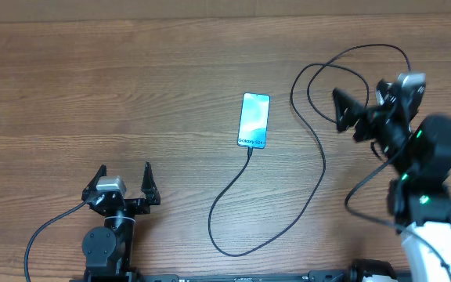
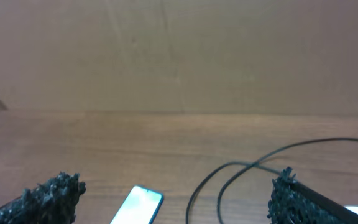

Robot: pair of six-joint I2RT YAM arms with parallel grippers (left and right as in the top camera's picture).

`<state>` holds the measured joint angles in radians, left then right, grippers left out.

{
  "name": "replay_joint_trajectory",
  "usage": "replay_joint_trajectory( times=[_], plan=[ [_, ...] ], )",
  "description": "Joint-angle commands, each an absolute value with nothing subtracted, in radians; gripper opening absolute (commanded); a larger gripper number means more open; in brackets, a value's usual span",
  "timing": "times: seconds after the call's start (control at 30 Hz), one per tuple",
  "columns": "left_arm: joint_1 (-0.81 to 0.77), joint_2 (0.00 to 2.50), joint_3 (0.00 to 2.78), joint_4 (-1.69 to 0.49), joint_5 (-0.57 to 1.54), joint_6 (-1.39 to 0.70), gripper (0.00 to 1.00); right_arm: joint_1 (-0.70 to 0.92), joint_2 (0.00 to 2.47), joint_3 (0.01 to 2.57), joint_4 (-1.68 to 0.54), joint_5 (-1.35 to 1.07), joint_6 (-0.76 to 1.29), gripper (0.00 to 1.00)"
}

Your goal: Plug charger to phone and switch on socket

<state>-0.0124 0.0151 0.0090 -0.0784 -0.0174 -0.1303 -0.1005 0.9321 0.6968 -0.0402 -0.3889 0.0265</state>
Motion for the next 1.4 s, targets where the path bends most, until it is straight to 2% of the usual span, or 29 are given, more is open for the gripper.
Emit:
replay_joint_trajectory(
  times=[0.0,0.17,0.27,0.5,1.03,1.37],
  plan=[
    [-0.006,0.004,0.006,-0.078,-0.003,-0.116,1.00,-0.074,0.839,0.543,0.084,-0.382,0.026,1.00],
    [-0.006,0.004,0.006,-0.078,-0.003,-0.116,1.00,-0.064,0.704,0.301,0.303,-0.381,0.027,1.00],
    [-0.006,0.004,0.006,-0.078,-0.002,-0.116,1.00,-0.064,0.636,0.223,0.333,-0.382,0.027,1.00],
    [-0.006,0.004,0.006,-0.078,-0.002,-0.116,1.00,-0.064,0.528,0.142,0.321,-0.367,0.027,1.00],
    [-0.006,0.004,0.006,-0.078,-0.003,-0.116,1.00,-0.062,0.359,0.132,0.080,-0.348,0.027,1.00],
    [-0.006,0.004,0.006,-0.078,-0.002,-0.116,1.00,-0.052,0.256,0.007,0.086,-0.329,0.027,1.00]
  ],
)
